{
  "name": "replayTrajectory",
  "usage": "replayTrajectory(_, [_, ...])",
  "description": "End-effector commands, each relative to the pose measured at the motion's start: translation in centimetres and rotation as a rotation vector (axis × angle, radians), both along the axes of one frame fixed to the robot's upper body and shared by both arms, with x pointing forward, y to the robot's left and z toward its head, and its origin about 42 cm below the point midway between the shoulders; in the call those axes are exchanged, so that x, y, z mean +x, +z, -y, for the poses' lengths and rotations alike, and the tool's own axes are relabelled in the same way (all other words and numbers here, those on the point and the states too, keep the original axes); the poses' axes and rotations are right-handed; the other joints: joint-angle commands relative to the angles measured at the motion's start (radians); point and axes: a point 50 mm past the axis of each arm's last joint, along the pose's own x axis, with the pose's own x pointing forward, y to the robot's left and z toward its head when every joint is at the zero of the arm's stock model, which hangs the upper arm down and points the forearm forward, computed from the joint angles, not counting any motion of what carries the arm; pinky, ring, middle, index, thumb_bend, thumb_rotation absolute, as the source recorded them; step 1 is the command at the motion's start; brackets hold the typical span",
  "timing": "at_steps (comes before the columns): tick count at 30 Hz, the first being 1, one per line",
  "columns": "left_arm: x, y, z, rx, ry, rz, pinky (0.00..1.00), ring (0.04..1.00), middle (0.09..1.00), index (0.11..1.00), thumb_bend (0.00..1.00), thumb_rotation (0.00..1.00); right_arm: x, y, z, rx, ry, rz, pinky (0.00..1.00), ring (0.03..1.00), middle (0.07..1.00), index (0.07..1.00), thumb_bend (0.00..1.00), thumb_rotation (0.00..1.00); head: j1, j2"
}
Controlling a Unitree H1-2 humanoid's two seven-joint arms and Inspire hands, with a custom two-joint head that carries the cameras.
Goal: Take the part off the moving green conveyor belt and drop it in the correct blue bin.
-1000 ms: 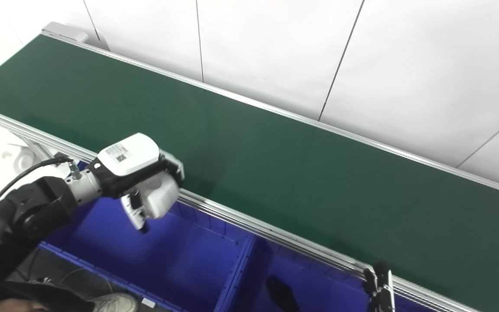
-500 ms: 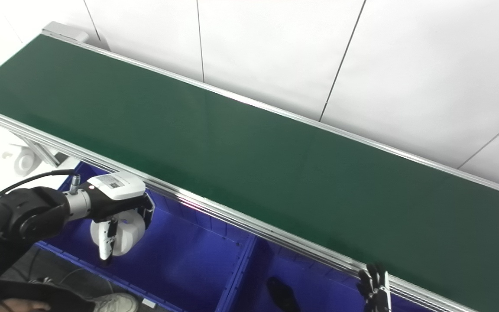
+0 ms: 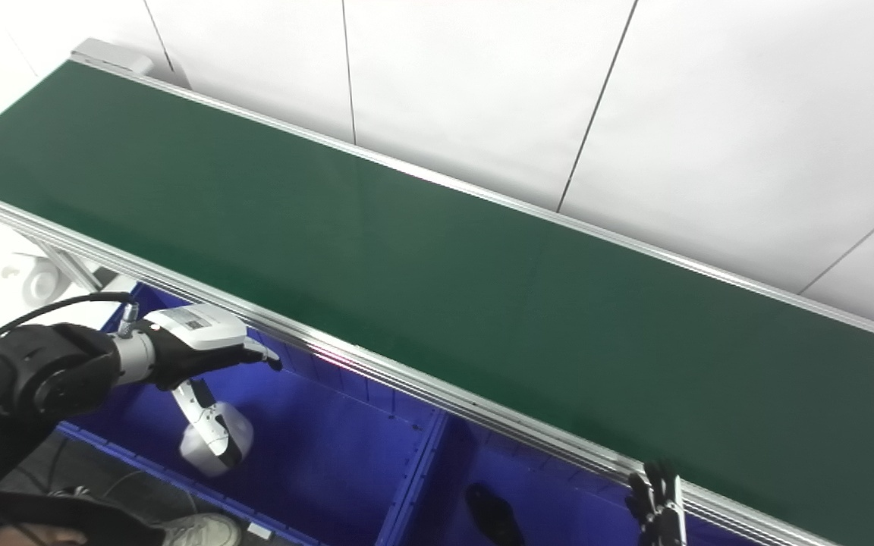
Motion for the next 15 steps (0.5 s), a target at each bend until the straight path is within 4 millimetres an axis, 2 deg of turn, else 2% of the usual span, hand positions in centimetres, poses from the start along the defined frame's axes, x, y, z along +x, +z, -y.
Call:
replayTrajectory(1, [0.4, 2.0, -0.5, 0.002, -0.004, 0.065, 0.81, 0.884, 0.904, 0.891, 1.0, 0.71, 0.0, 1.1, 0.0, 0.002, 0.014, 0.072, 0.91, 0.932, 0.968, 1.0, 0.82, 0.95, 0.001, 0.0])
replayTrajectory(5, [-0.3, 4.1, 0.4, -0.142, 0.024, 0.037, 0.81, 0.896, 0.9, 0.884, 1.0, 0.67, -0.1, 1.2, -0.2, 0.001, 0.015, 0.076, 0.92, 0.937, 0.974, 1.0, 0.82, 0.95, -0.013, 0.004])
replayTrajectory(8, [-0.6, 5.6, 0.6, -0.439, 0.089, -0.064, 0.78, 0.896, 0.906, 0.9, 1.0, 0.65, -0.1, 1.2, -0.5, -0.001, 0.017, 0.077, 0.91, 0.935, 0.977, 1.0, 0.81, 0.95, -0.038, 0.007])
replayTrajectory(10, [-0.9, 6.2, 0.4, -0.605, 0.111, -0.127, 0.77, 0.905, 0.925, 0.919, 0.99, 0.68, -0.1, 1.2, -0.7, -0.005, 0.019, 0.078, 0.91, 0.939, 0.976, 1.0, 0.82, 0.95, -0.065, 0.011])
replayTrajectory(13, [-1.7, 7.0, 0.2, -0.88, 0.153, -0.198, 0.8, 0.911, 0.931, 0.925, 1.0, 0.71, 0.0, 1.2, -1.3, -0.004, 0.018, 0.08, 0.9, 0.936, 0.971, 1.0, 0.81, 0.94, -0.113, 0.018])
replayTrajectory(15, [-2.2, 7.2, 0.5, -0.999, 0.157, -0.216, 0.82, 0.891, 0.916, 0.937, 0.98, 0.7, 0.1, 1.4, -1.8, 0.004, 0.019, 0.082, 0.91, 0.934, 0.965, 1.0, 0.78, 0.93, -0.133, 0.021])
